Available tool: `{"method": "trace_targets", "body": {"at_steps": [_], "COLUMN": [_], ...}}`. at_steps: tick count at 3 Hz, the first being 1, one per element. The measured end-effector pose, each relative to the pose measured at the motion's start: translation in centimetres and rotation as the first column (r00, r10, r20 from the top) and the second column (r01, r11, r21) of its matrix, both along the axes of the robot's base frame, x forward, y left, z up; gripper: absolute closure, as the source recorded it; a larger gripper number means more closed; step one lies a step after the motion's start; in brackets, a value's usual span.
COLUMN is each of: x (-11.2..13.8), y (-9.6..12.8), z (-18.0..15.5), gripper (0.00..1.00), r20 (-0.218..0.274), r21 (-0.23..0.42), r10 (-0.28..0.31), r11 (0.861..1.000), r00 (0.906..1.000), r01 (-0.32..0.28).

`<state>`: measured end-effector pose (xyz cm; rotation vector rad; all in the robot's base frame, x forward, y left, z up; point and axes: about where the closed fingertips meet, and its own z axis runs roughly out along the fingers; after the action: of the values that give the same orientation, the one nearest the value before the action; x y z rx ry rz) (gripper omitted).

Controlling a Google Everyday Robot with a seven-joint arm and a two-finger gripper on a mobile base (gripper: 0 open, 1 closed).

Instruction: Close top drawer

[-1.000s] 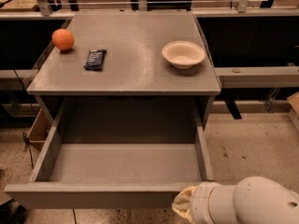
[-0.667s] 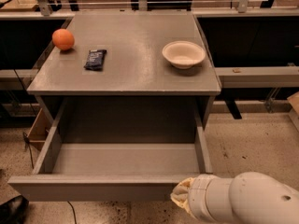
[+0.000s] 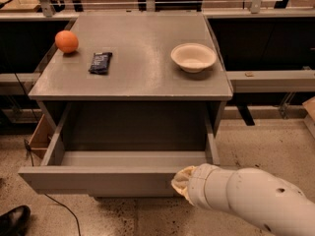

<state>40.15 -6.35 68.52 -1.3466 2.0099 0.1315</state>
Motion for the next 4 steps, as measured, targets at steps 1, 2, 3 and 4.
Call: {"method": "trace_targets", "body": {"at_steps": [1,2,3,4], "x": [3.16,3.98,3.98,4.09], "y": [1.60,1.26,1.26,0.88], "z": [0.84,1.37,1.37,1.50], "gripper": [1.00,1.00,1.00,1.00], "r20": [0.074,0.110,0.110,0.123], "r21": [0.043,0.044,0.044,0.037], "r10": [-0.031,-0.053,-0.053,-0.067], "r11": [0.999,0.998,0.998,0.997], "r00": [0.9968,0.9926,0.9926,0.9901], "r01": [0.028,0.048,0.048,0.063]}}
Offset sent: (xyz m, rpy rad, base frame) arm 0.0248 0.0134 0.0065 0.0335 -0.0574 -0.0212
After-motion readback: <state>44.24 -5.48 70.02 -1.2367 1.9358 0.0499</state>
